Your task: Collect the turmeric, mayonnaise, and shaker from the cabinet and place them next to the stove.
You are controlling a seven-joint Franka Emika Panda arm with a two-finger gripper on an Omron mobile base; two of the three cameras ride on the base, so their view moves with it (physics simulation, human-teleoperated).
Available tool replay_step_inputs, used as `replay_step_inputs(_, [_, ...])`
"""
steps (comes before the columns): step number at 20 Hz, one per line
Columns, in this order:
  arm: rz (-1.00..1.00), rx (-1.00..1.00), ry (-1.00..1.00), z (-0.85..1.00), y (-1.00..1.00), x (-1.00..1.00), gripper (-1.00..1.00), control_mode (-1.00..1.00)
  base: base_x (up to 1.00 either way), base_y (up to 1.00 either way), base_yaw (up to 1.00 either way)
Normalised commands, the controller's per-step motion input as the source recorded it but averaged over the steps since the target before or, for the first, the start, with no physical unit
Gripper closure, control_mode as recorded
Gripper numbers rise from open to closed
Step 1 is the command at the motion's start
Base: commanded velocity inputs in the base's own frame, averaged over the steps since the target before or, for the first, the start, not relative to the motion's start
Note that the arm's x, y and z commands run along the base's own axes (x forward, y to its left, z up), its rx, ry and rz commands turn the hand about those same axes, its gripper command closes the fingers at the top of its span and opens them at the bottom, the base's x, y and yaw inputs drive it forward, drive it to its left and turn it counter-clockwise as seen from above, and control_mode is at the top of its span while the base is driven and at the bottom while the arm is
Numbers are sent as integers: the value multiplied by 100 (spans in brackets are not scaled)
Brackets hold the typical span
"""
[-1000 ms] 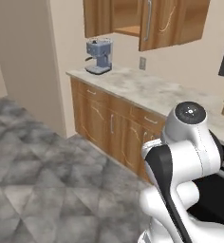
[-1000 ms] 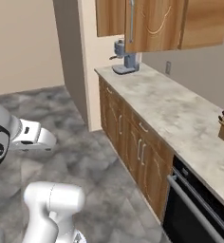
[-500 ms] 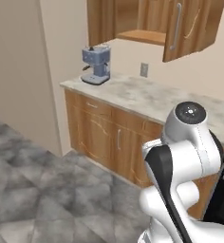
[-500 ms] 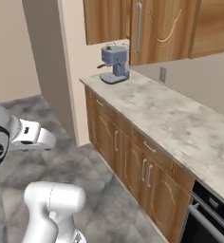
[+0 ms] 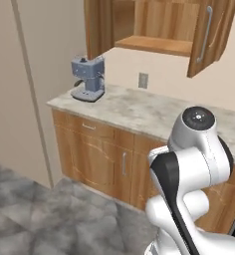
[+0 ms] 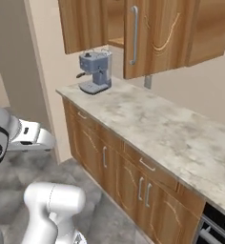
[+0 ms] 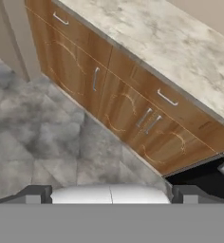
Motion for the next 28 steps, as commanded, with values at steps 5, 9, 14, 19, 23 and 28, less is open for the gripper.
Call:
replay_step_inputs(5, [0, 0, 0, 0, 0, 0, -100, 100, 66, 4, -36])
replay_step_inputs(9, [0, 0, 0, 0, 0, 0, -100, 100, 64, 26, -41])
replay_step_inputs(14, [0, 0, 0, 0, 0, 0, -100, 100, 66, 41, -41])
replay_step_inputs(19, [0, 0, 0, 0, 0, 0, -100, 100, 70, 32, -40])
replay_step_inputs(23, [0, 0, 0, 0, 0, 0, -100, 100, 63, 25, -40])
replay_step_inputs(28, [0, 0, 0, 0, 0, 0, -100, 100, 61, 29, -39])
